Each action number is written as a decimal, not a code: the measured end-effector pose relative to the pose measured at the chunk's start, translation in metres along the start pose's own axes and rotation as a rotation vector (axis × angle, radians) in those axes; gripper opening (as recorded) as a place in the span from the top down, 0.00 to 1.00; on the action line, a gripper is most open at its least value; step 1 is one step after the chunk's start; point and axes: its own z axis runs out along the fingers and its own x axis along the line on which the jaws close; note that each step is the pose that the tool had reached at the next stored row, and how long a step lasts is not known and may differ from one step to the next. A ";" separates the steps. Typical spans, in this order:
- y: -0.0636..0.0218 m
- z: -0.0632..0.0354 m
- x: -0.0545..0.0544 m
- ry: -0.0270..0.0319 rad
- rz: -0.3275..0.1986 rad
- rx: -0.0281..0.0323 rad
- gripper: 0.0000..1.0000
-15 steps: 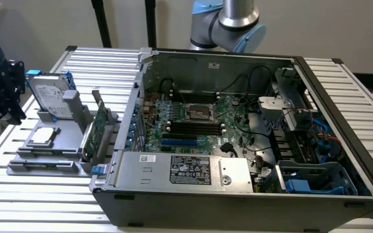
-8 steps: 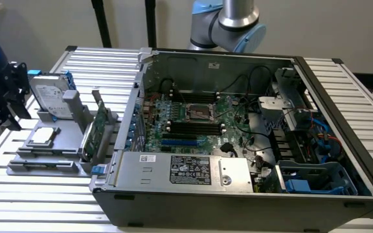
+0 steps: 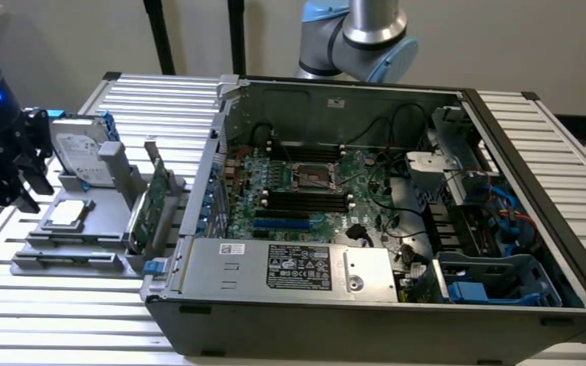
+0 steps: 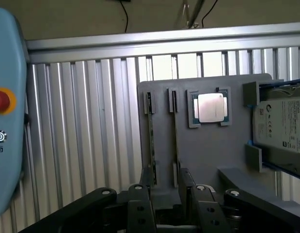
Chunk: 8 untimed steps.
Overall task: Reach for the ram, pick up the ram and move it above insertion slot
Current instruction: 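Pick up the ram and move it above insertion slot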
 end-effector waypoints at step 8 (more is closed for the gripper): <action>-0.0003 0.0145 0.002 0.0000 0.003 0.0001 0.63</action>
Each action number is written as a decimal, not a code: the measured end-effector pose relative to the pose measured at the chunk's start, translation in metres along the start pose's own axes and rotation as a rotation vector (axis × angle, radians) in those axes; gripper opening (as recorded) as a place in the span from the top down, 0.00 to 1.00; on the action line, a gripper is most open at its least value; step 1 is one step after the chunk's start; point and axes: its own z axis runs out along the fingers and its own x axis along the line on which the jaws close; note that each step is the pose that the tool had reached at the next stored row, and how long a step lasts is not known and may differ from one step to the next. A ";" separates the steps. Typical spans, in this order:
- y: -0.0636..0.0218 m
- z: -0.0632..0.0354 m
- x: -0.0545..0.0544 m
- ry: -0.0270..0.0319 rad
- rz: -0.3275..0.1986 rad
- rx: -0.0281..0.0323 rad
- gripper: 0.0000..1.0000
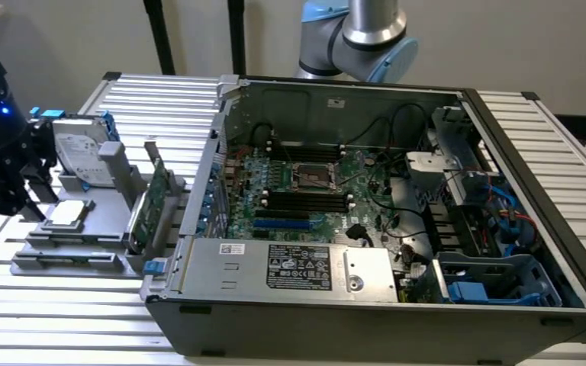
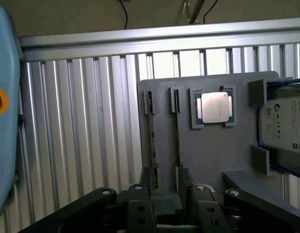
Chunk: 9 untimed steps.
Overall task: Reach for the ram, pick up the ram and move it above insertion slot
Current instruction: 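Pick up the ram and move it above insertion slot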
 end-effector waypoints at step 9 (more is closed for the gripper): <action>0.0021 0.0165 0.004 -0.0002 -0.005 0.0000 0.63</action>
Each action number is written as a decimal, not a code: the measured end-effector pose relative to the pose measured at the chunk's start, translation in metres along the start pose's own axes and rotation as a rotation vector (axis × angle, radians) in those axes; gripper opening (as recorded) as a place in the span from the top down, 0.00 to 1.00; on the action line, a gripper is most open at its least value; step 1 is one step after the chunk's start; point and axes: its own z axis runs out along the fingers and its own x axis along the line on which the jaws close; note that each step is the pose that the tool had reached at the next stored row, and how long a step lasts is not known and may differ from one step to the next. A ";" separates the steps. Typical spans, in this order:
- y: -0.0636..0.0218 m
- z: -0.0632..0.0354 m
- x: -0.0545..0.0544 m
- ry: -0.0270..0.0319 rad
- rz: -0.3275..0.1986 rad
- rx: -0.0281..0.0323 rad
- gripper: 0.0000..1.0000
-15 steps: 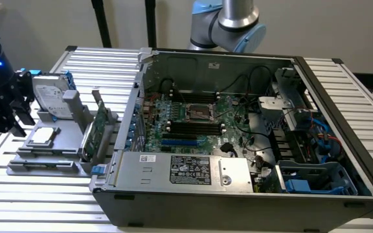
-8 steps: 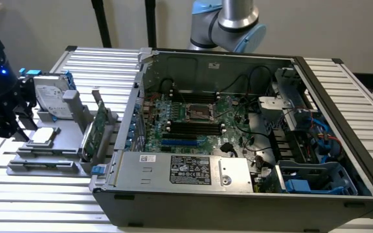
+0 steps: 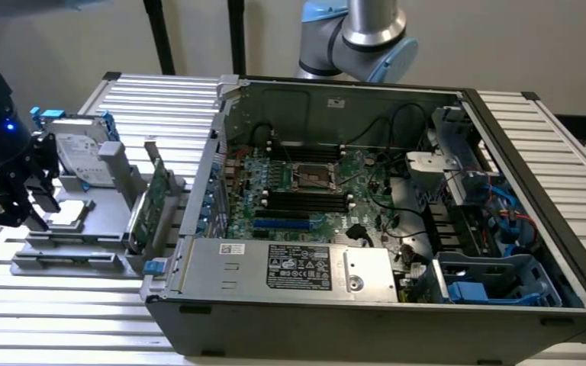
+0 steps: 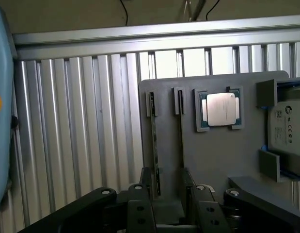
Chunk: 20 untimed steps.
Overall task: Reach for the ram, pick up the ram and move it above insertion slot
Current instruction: 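Pick up the ram and move it above insertion slot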
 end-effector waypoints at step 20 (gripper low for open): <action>-0.0013 0.0362 0.015 -0.0158 -0.118 -0.0008 0.63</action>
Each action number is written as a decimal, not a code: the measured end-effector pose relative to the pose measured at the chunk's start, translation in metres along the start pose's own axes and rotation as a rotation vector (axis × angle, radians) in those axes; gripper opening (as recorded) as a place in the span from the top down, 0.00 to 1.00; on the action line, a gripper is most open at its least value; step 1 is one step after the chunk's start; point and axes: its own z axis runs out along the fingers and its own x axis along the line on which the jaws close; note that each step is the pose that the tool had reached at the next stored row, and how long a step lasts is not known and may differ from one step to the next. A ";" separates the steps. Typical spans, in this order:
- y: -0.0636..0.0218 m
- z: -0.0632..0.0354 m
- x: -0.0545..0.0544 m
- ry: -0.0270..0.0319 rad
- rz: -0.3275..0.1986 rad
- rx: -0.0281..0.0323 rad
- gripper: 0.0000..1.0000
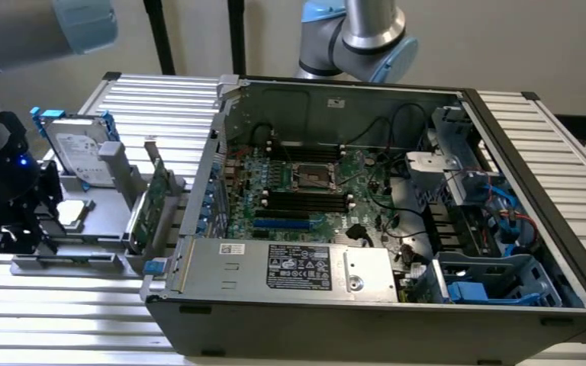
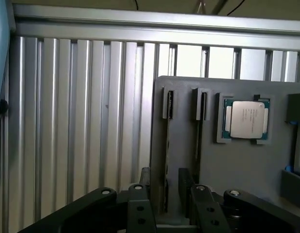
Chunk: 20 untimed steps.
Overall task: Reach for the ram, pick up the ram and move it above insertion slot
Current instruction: 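Pick up the ram and move it above insertion slot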
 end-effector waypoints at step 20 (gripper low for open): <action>-0.0009 0.0358 0.000 -0.0059 -0.087 0.0050 0.63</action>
